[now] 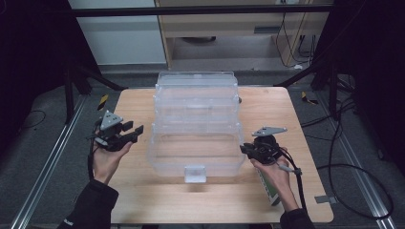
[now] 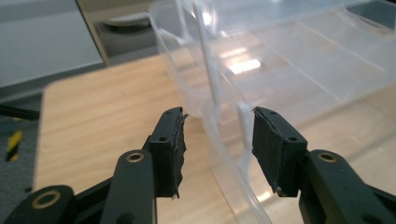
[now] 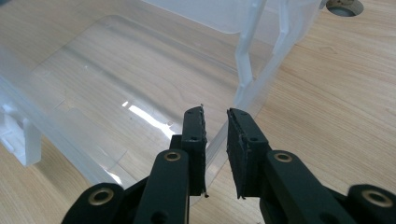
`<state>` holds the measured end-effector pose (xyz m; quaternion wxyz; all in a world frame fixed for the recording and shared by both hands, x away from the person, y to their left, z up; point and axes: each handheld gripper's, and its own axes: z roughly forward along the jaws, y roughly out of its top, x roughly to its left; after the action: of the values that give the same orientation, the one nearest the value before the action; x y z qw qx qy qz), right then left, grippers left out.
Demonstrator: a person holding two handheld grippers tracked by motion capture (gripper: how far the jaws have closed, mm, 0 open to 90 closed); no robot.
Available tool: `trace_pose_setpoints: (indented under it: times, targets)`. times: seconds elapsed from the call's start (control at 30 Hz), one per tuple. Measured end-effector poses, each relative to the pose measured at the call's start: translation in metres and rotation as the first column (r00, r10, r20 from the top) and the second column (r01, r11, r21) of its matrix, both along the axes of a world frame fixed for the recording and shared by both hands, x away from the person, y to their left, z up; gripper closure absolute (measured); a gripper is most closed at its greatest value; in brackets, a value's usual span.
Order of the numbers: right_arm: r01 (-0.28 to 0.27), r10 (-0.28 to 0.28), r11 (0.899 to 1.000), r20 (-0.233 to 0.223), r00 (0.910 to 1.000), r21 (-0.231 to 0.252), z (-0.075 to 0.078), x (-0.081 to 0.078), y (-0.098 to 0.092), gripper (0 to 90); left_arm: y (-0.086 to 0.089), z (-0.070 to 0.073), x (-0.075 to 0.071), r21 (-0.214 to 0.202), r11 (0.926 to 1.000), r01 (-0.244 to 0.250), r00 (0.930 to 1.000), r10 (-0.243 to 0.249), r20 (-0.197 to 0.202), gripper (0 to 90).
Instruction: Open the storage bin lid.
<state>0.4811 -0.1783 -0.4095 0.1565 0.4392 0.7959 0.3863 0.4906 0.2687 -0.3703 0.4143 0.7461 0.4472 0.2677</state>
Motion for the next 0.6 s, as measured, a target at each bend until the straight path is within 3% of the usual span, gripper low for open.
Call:
trace_pose_setpoints:
  times: [0.1,0.17,0.27,0.33,0.6]
  targets:
    - [0.001,-0.001,1.000,0.002,1.0000,0.000,0.000,0.000,0.000,77.4,-0.003,-0.011,-0.002,0.008,0.9999,0.013,0.9996,-0.013,-0.027,53.9]
    - [0.002,-0.002,1.000,0.001,1.0000,0.004,0.000,0.000,0.000,77.4,-0.007,-0.023,-0.002,0.025,0.9993,0.028,0.9971,-0.026,-0.071,54.1]
    - [0.002,-0.002,1.000,0.001,1.0000,0.002,0.000,0.000,0.000,77.3,-0.011,-0.031,-0.005,0.034,0.9987,0.037,0.9949,-0.034,-0.095,54.4]
    - [0.002,-0.002,1.000,0.003,1.0000,0.000,0.000,0.000,0.000,77.3,-0.012,-0.037,-0.005,0.060,0.9974,0.040,0.9937,-0.033,-0.107,54.7]
    - [0.001,-0.001,1.000,0.003,1.0000,-0.005,0.000,0.000,0.001,77.2,-0.016,-0.048,-0.003,0.040,0.9969,0.068,0.9879,-0.062,-0.142,62.6]
